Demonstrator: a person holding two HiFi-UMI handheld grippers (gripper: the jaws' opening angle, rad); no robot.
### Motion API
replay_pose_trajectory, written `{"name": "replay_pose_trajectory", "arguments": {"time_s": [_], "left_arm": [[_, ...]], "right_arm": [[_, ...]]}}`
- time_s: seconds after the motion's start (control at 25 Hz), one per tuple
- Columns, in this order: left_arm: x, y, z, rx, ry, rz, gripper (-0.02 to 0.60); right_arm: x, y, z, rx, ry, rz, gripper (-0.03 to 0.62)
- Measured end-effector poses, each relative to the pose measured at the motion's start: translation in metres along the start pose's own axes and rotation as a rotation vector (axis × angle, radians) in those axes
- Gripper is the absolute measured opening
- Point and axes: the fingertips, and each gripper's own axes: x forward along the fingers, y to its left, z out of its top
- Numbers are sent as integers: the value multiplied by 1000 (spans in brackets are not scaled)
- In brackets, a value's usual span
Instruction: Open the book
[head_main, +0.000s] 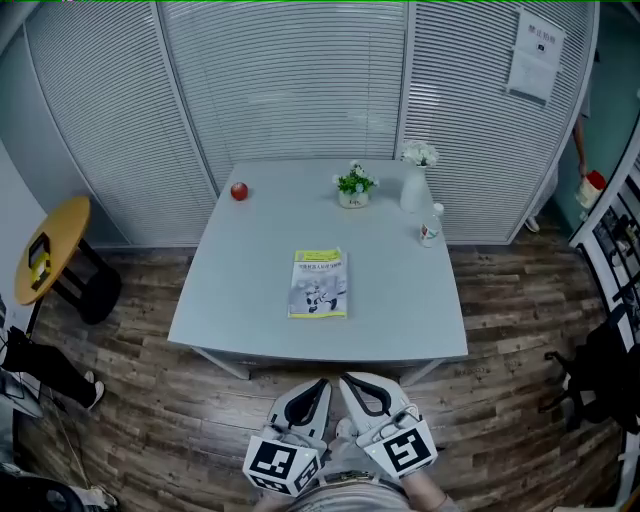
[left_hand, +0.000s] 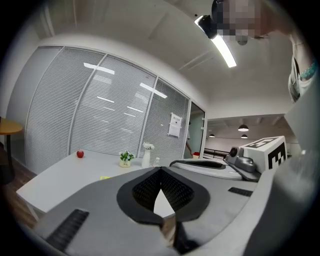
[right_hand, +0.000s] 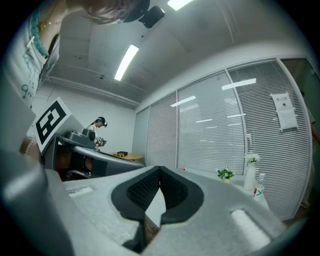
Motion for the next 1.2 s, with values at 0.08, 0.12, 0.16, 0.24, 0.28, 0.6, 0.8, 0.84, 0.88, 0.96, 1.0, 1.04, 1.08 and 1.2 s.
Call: {"name": "replay_pose_trajectory", "arguments": {"time_s": [0.08, 0.12, 0.16, 0.24, 0.28, 0.6, 0.8, 0.84, 0.88, 0.96, 1.0, 1.04, 1.08, 1.2], "left_arm": [[10, 4, 3, 31, 2, 11, -2], [15, 7, 4, 38, 2, 15, -2], [21, 9, 5, 38, 2, 19, -2], [31, 15, 5, 45, 3, 28, -2], [36, 17, 5, 54, 6, 33, -2], [64, 31, 1, 12, 4, 66, -2], [70, 35, -1, -14, 8, 70, -2], [72, 36, -3, -15, 11, 68, -2], [74, 36, -4, -16, 15, 67, -2], [77, 37, -4, -16, 23, 66, -2], [78, 37, -3, -15, 26, 65, -2], [80, 38, -3, -14, 28, 62, -2], [83, 39, -2, -13, 30, 55, -2], [91, 41, -3, -8, 37, 24, -2]], "right_arm": [[9, -10, 1, -3, -5, 7, 2], [13, -15, 2, -7, -7, 13, 2], [18, -19, 2, -11, -10, 19, 2], [27, -27, 3, -15, -15, 31, 2], [31, -32, 2, -15, -17, 36, 2], [51, -59, -6, -5, -10, 59, 2], [52, -67, -11, 7, 4, 53, 2], [53, -69, -12, 11, 7, 49, 2], [53, -71, -14, 15, 12, 45, 2], [52, -74, -17, 17, 21, 38, 2], [52, -75, -17, 17, 22, 33, 2], [52, -77, -17, 19, 22, 26, 2], [52, -79, -17, 22, 23, 17, 2], [55, -87, -16, 25, 19, -12, 2]]}}
